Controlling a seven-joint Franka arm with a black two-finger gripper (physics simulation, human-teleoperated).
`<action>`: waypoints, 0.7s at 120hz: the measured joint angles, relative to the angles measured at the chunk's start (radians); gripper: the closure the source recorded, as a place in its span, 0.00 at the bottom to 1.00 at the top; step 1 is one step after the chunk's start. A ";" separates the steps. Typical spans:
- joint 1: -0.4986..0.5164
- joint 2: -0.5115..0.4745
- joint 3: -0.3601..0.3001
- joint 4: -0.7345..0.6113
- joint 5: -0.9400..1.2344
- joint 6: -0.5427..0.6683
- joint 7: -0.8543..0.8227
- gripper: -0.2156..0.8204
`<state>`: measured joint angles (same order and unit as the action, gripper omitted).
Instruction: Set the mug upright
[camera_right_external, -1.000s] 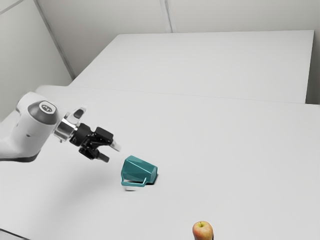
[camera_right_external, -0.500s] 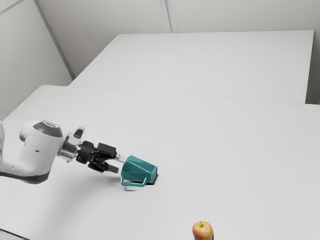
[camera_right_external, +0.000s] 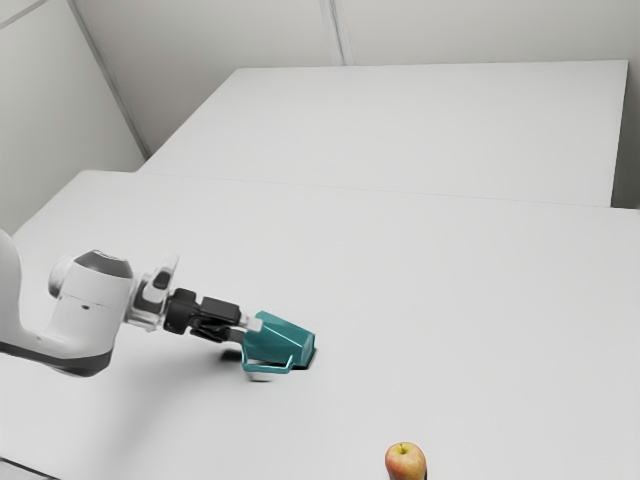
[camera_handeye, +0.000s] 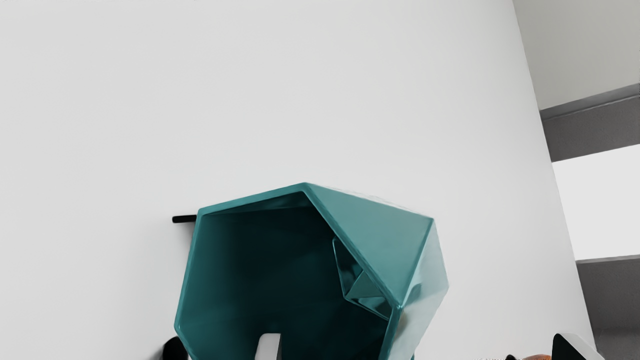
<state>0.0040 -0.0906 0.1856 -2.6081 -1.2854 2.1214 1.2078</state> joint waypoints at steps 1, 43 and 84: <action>-0.001 0.000 0.000 0.000 -0.001 0.000 0.003 0.22; -0.040 -0.001 0.000 0.000 -0.010 0.006 0.095 0.22; -0.063 0.006 0.000 0.000 -0.020 0.009 0.143 0.23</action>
<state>-0.0589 -0.0850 0.1853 -2.6081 -1.3053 2.1301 1.3510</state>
